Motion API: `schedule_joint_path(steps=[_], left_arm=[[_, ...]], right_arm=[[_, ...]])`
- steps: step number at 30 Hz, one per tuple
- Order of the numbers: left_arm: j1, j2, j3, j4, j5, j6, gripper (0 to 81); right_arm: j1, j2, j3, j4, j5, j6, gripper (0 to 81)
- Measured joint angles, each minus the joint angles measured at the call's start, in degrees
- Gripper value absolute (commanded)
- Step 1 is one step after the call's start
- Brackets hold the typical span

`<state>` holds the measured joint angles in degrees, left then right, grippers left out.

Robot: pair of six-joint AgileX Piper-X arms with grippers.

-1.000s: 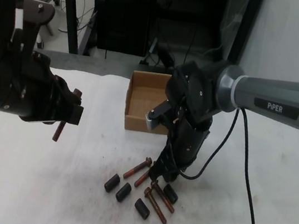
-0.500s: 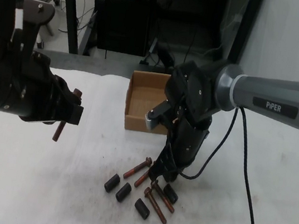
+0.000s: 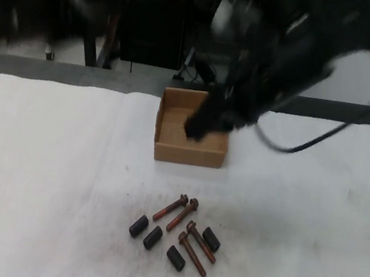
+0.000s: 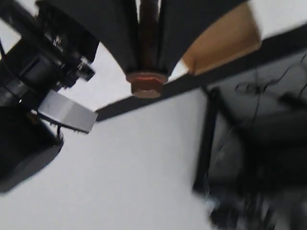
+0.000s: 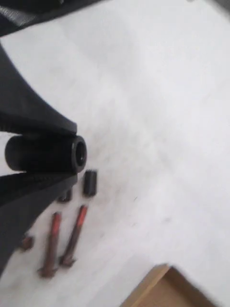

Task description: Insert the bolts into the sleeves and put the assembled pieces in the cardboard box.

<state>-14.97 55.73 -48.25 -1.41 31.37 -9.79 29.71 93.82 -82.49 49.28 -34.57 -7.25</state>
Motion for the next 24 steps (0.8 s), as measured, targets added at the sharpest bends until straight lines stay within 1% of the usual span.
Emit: schedule_joint_path(steps=[1,2,3,5,6,8,9,11,12,14,15,16,18,19,22,24], left_arm=[[0.0,0.27,0.0,-3.76,2.17,-2.56,0.2],[0.0,0.74,0.0,-8.07,4.33,-5.38,0.2],[0.0,1.98,0.0,-15.17,7.81,-10.42,0.2],[0.0,3.66,0.0,-20.7,10.82,-14.69,0.2],[0.0,3.83,0.0,-20.7,11.03,-14.94,0.2],[0.0,5.44,0.0,-25.22,12.29,-17.04,0.2],[0.0,7.44,0.0,-31.23,13.79,-19.38,0.2],[0.0,8.1,0.0,-32.93,14.28,-20.45,0.2],[0.0,8.59,0.0,-33.65,15.15,-21.54,0.2],[0.0,9.83,0.0,-34.96,17.22,-23.42,0.2],[-0.22,11.66,0.0,-36.07,19.41,-25.29,0.2],[-0.25,11.66,0.0,-36.21,19.63,-25.46,0.2],[-0.87,13.5,0.0,-37.33,21.55,-26.68,0.2],[-1.9,14.87,0.0,-37.8,22.7,-27.06,0.2],[-2.82,16.01,0.0,-39.03,27.16,-27.39,0.2],[-3.44,16.53,0.0,-39.3,28.26,-27.39,0.2]], right_arm=[[0.0,-4.58,3.11,-5.33,-2.56,0.46,0.8],[0.0,-6.58,5.05,-9.39,-3.39,0.83,0.8],[0.0,-9.94,9.44,-19.45,-4.28,2.54,0.8],[0.0,-13.43,15.02,-30.47,-4.44,6.23,0.8],[-0.11,-14.72,17.54,-34.82,-4.44,8.02,0.8],[-0.2,-17.37,24.27,-45.72,-4.44,13.19,0.8],[-0.2,-18.8,30.8,-55.2,-4.76,17.83,0.8],[-0.2,-18.99,36.32,-65.67,-6.21,21.17,0.8],[-0.2,-18.99,36.32,-66.56,-6.38,21.33,0.8],[0.29,-18.99,40.19,-74.84,-7.36,22.64,0.8],[0.36,-18.99,40.52,-74.84,-7.41,22.64,0.8],[0.78,-18.99,41.82,-78.51,-7.67,22.93,0.8],[1.94,-18.99,43.61,-82.78,-8.27,23.12,0.8],[2.57,-18.99,44.15,-84.13,-8.5,22.94,0.8],[4.08,-18.72,44.88,-85.91,-8.29,19.15,0.8],[4.36,-18.75,44.86,-86.16,-6.87,15.96,0.8]])
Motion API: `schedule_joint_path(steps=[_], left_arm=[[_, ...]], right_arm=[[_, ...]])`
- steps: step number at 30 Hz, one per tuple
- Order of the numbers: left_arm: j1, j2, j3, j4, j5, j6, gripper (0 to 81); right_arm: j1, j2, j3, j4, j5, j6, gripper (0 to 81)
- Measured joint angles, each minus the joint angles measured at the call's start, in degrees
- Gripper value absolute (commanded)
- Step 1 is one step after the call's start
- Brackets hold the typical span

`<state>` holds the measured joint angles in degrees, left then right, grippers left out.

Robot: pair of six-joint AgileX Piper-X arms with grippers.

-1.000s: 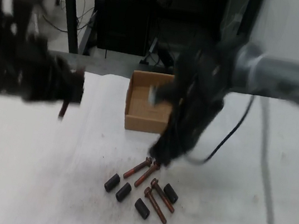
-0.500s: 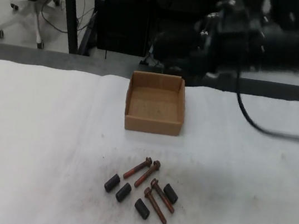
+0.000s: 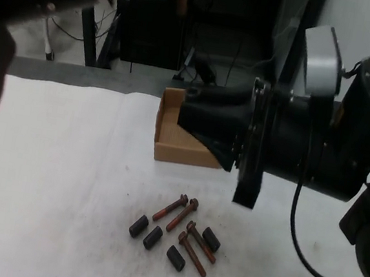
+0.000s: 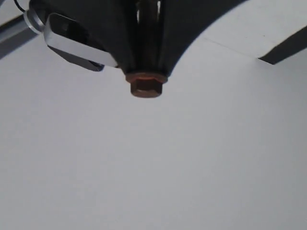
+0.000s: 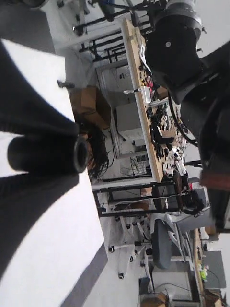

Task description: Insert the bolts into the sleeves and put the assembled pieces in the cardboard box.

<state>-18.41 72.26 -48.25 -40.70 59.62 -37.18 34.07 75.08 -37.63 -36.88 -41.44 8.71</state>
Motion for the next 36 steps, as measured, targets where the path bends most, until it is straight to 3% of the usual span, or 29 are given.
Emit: schedule_joint_path(steps=[9,14,36], left_arm=[[-0.26,0.33,0.0,-0.47,8.93,3.68,0.2],[-0.26,0.33,0.0,-0.47,9.89,3.83,0.2],[-2.7,1.29,2.03,-0.63,0.94,11.01,0.2]], right_arm=[[0.05,0.0,0.0,-0.39,5.68,-2.71,0.8],[0.05,0.0,0.0,-0.39,7.62,-2.71,0.8],[0.71,0.0,-0.33,-0.59,7.35,1.98,0.8]])
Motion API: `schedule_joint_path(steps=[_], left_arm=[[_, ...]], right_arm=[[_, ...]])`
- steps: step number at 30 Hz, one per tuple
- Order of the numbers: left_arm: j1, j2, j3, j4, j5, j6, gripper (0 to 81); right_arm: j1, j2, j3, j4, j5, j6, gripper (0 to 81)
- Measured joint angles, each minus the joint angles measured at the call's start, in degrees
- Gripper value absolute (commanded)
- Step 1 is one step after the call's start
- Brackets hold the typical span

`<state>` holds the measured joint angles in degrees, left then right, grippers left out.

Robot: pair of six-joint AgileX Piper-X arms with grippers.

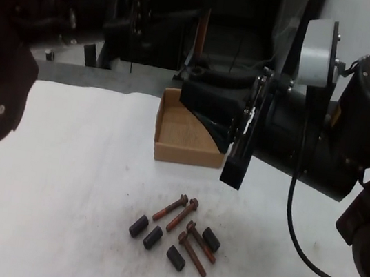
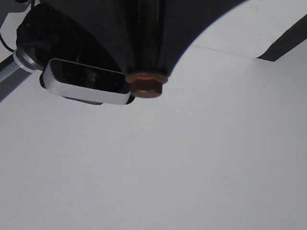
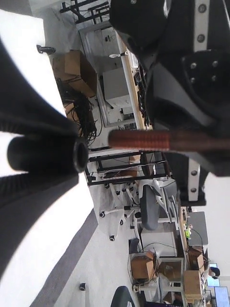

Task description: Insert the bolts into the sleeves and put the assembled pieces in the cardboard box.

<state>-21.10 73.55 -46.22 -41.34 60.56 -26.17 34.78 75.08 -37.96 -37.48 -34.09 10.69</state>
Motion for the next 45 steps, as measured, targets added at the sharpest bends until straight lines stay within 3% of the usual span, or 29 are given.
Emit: schedule_joint_path(steps=[18,29,45], left_arm=[[-0.27,0.0,2.02,-0.23,-2.78,2.22,0.2],[-3.95,0.09,2.33,-0.28,-3.17,1.83,0.2],[-0.9,0.09,2.48,-4.75,-6.05,0.57,0.2]], right_arm=[[0.0,0.0,-0.09,-0.1,-1.78,0.0,0.8],[0.0,0.0,-0.09,0.2,-1.7,0.0,0.8],[0.0,0.0,-0.23,3.42,-1.35,0.0,0.8]])
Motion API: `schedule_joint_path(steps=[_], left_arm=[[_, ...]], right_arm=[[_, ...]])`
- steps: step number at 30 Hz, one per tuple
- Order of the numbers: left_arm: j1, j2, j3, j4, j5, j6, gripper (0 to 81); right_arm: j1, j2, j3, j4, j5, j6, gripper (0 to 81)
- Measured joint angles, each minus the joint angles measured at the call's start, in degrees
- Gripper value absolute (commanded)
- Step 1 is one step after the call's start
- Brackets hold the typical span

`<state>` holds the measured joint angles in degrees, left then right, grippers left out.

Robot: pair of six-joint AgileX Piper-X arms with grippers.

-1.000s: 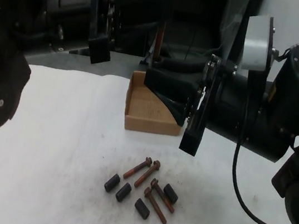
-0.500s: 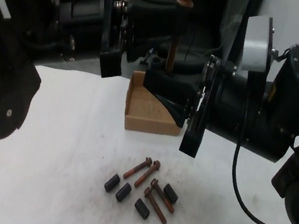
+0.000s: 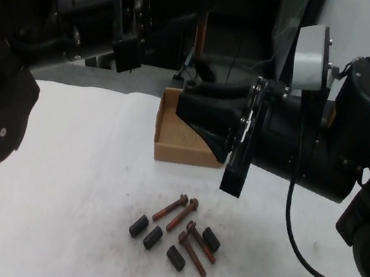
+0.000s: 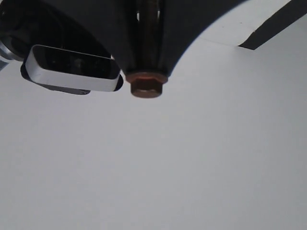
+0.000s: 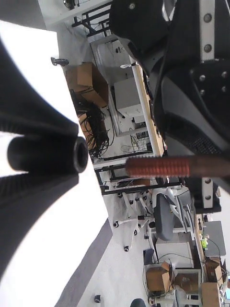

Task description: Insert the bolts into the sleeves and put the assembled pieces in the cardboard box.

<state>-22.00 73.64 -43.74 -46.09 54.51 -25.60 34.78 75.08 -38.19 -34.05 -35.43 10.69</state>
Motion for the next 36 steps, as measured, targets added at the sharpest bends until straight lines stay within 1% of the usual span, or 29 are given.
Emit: schedule_joint_path(steps=[8,14,28,36], left_arm=[[0.0,0.0,0.0,1.25,0.59,-1.01,0.2],[0.0,0.0,1.76,2.6,0.59,-1.17,0.2],[-0.33,0.0,3.03,1.49,-3.12,-0.57,0.2],[-1.3,0.0,3.17,1.51,-3.18,-0.57,0.2]], right_arm=[[0.0,0.0,-0.13,-0.13,1.01,-0.11,0.8],[-1.31,0.0,-0.13,0.01,0.91,-0.11,0.8],[-0.82,0.15,-0.13,0.2,0.88,-0.11,0.8],[-0.75,0.15,-0.13,-0.21,0.88,-0.01,0.8]])
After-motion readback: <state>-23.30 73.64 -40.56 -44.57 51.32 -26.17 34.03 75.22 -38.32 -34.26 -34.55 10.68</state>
